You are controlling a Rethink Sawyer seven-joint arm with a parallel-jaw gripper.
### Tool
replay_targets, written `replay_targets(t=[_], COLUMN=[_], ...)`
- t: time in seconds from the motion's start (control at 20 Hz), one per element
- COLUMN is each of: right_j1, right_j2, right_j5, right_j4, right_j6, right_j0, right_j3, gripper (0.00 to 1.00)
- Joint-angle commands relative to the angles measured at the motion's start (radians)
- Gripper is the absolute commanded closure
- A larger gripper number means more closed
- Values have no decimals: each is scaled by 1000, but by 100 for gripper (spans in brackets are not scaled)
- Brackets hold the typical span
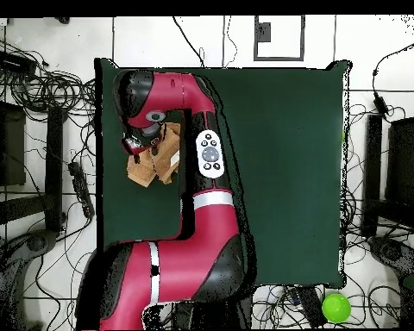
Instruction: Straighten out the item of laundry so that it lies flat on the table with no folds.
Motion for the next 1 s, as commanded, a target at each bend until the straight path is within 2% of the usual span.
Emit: replay_targets(t=[0.05,0.6,0.8,1.0], right_j1=[-36,-205,-228,-290], right_j2=[41,34,49,58], right_j5=[-52,-297,-339,-426], right_j4=[-11,-5,-10,-14], right_j6=[12,-40,-48,-59], right_j0=[6,-58,-74,-100], right_j3=[91,426,471,588], gripper=[0,0,0,0])
